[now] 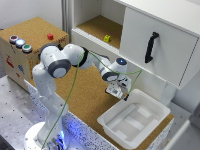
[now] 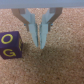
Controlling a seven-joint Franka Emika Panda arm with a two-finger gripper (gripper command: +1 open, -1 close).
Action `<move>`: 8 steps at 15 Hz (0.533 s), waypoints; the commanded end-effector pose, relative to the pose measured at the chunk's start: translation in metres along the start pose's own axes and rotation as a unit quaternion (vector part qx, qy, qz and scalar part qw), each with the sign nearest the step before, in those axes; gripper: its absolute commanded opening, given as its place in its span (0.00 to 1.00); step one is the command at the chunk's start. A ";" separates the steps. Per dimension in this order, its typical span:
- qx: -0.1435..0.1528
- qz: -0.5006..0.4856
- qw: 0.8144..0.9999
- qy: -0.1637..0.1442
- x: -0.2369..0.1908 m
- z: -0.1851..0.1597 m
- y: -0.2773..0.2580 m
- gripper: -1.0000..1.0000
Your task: Slide the purple block to the left
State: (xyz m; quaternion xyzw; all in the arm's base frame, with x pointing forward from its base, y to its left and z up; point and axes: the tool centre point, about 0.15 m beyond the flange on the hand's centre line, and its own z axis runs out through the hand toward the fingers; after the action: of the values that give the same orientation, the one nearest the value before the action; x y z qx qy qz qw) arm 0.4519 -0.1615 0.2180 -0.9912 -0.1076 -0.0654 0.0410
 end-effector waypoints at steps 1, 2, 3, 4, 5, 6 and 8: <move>0.019 0.001 1.000 -0.006 0.005 0.005 -0.017 0.00; 0.019 0.004 1.000 -0.008 0.001 0.005 -0.020 0.00; 0.021 0.006 1.000 -0.012 -0.001 0.007 -0.024 0.00; 0.023 0.007 1.000 -0.014 -0.002 0.007 -0.027 0.00; 0.024 0.005 1.000 -0.014 -0.002 0.008 -0.031 0.00; 0.026 0.005 1.000 -0.013 -0.001 0.008 -0.035 0.00; 0.029 0.001 0.999 -0.016 0.002 0.009 -0.047 0.00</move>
State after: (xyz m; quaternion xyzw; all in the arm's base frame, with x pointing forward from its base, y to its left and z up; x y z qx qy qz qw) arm 0.4474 -0.1381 0.2130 -0.9914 -0.1118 -0.0444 0.0523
